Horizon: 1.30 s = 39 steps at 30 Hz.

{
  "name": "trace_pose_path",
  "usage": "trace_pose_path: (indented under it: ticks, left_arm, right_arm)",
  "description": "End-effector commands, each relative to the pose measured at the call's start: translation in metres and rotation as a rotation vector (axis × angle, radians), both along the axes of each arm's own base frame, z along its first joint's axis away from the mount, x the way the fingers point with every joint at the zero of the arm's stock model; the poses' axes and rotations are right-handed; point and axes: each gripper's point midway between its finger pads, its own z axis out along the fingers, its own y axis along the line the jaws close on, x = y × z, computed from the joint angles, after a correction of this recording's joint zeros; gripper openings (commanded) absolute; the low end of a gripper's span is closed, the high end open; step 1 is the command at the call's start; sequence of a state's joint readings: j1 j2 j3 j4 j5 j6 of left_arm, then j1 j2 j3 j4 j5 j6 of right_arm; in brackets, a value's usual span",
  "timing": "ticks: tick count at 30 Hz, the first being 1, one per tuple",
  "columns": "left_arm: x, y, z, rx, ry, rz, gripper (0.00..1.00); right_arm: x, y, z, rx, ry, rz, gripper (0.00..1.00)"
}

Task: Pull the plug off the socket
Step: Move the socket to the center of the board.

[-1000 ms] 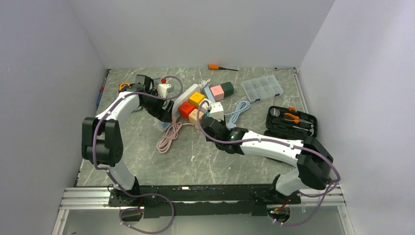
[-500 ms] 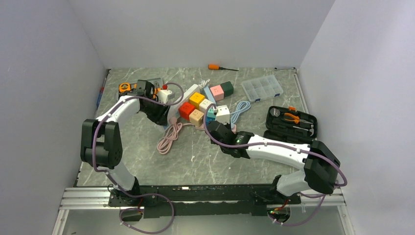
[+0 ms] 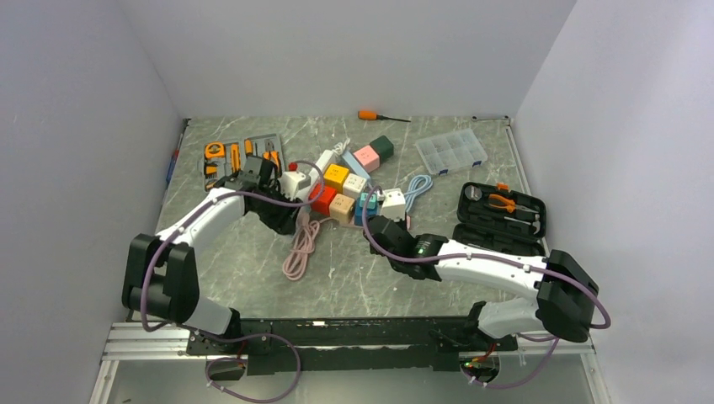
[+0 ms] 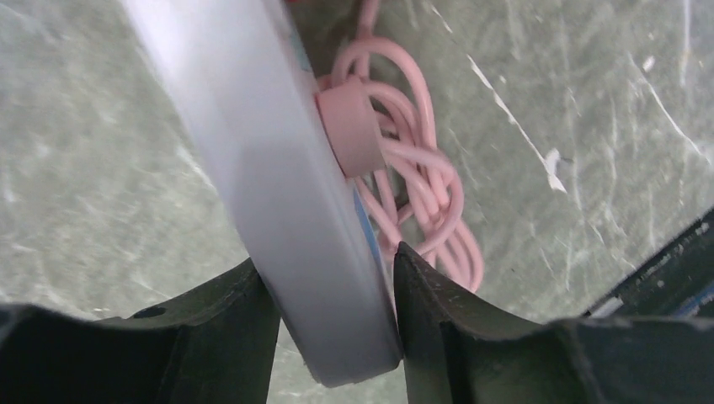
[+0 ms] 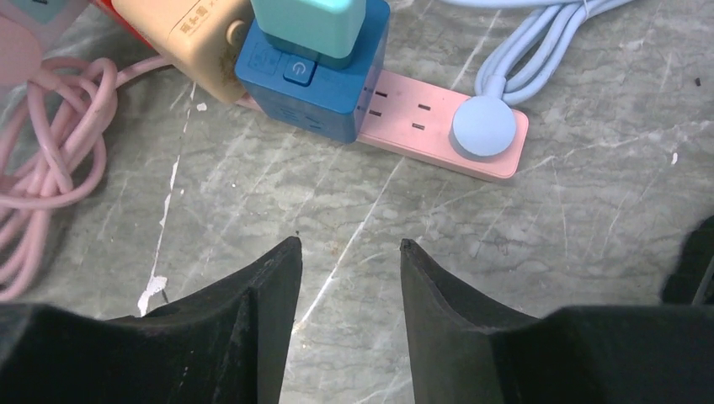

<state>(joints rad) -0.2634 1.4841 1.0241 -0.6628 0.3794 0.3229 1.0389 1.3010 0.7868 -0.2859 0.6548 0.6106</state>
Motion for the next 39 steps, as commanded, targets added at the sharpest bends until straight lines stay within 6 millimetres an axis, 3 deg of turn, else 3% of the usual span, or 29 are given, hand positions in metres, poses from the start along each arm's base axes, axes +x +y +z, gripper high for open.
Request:
trace_pose_path:
  ticks: [1,5,10,13,19,25,33,39]
  left_arm:
    - [-0.055,-0.035,0.001,-0.123,0.133,-0.104,0.55]
    - [-0.060,-0.043,-0.005,-0.146,0.198,-0.117,0.70]
    - [-0.057,-0.050,0.005,-0.180,0.184,-0.148,0.85]
    - [-0.053,-0.048,0.024,-0.189,0.107,-0.170,0.99]
    - [-0.048,-0.030,0.065,-0.250,0.003,-0.135,0.99]
    - [-0.050,-0.008,0.075,-0.303,0.033,-0.090,0.99]
    - [-0.041,0.030,0.091,-0.292,-0.108,-0.046,1.00]
    - [-0.039,0.047,0.105,-0.212,-0.255,-0.101,0.99]
  right_arm:
    - [0.000,0.004,0.019,0.065,-0.058,0.006,0.51]
    - [-0.004,0.002,0.026,0.075,-0.082,0.004,0.73]
    - [-0.011,0.008,0.037,0.080,-0.106,0.033,0.78]
    - [-0.016,0.015,0.046,0.061,-0.131,0.066,0.78]
    - [-0.037,0.045,0.055,0.019,-0.179,0.142,0.75]
    - [-0.047,0.096,0.034,0.027,-0.194,0.241,0.74]
    - [-0.018,0.162,0.027,-0.001,-0.338,0.374,0.75]
    - [0.019,0.174,0.004,0.019,-0.271,0.384,0.74]
